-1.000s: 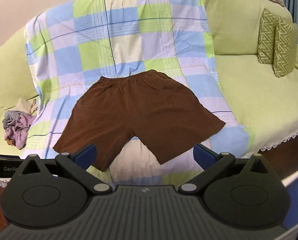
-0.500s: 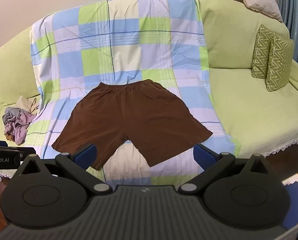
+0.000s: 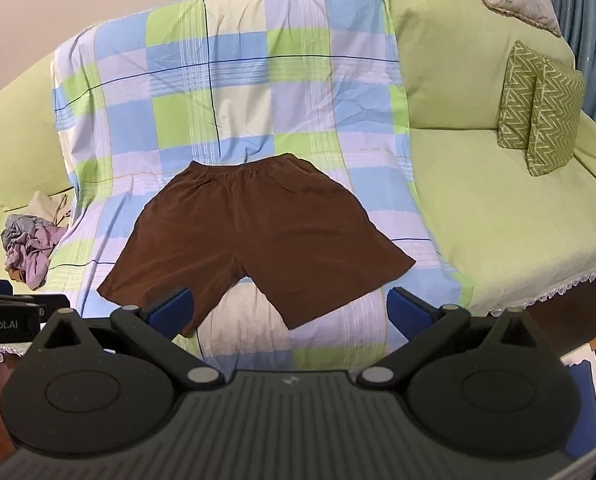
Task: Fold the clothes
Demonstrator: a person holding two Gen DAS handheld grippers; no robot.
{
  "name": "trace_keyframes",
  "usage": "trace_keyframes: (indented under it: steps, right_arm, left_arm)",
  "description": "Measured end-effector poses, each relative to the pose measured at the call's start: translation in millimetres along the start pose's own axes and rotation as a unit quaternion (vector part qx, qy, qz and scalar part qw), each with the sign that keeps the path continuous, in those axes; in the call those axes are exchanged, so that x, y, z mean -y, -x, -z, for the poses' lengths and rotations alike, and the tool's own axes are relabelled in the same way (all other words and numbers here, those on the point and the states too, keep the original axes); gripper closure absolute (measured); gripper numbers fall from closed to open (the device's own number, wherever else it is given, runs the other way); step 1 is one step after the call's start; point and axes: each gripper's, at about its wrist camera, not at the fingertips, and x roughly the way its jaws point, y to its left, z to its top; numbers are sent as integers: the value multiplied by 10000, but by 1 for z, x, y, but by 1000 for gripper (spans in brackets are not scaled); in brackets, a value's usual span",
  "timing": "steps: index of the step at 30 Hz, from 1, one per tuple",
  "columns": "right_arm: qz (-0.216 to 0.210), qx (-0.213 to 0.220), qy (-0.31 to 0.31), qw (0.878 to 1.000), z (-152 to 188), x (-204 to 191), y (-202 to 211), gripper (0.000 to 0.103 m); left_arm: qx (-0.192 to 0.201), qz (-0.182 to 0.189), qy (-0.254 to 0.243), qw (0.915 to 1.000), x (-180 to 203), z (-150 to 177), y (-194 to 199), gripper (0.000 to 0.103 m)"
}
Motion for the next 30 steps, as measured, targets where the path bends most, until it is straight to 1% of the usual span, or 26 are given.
trace_keyframes:
  steps: [5, 9, 13, 16, 17, 18, 20, 21, 22, 23, 25, 28, 29, 30]
  right_arm:
    - [-141, -55, 76, 9999, -8, 1, -10, 1]
    - [-301, -180, 333, 9988, -20, 18, -29, 1]
    - [-437, -418, 494, 9969, -41, 66, -60, 1]
    - [-529, -604, 597, 9950, -60, 100, -84, 2]
    - [-680, -743, 738, 9922, -77, 126, -102, 2]
    - [-778, -810, 889, 9897, -89, 140, -113, 2]
    - [-1005, -842, 1211, 9839, -112, 163, -135, 2]
    - [-1076, -886, 1343, 9811, -121, 172, -146, 2]
    - [-1148, -930, 1474, 9780, -131, 180, -156, 2]
    - [-1223, -986, 1564, 9751, -139, 187, -167, 2]
    - [-1394, -1165, 1538, 9713, -149, 191, -185, 3]
    - [-1658, -1424, 1490, 9644, -161, 197, -213, 5]
    - [-1780, -1484, 1448, 9619, -160, 198, -226, 7]
    - [-1883, -1557, 1402, 9595, -158, 198, -238, 12]
  left_arm:
    - [-66, -84, 81, 9999, -1, -5, -6, 27]
    - [-205, -127, 185, 9995, 12, -16, -24, 26]
    - [-371, -66, 206, 9991, 44, -27, -54, 26]
    - [-464, -16, 315, 9984, 78, -31, -82, 26]
    - [-495, -15, 384, 9980, 90, -32, -91, 26]
    - [-526, -13, 452, 9976, 102, -34, -101, 26]
    - [-608, 22, 672, 9959, 123, -40, -118, 26]
    - [-634, 29, 717, 9954, 127, -42, -122, 26]
    - [-749, 59, 858, 9935, 137, -47, -131, 26]
    - [-817, 94, 915, 9924, 144, -50, -136, 26]
    - [-915, 164, 966, 9910, 154, -56, -141, 26]
    - [-892, 290, 884, 9917, 165, -56, -158, 26]
    - [-888, 302, 843, 9920, 169, -54, -167, 26]
    - [-883, 315, 803, 9924, 173, -53, -175, 26]
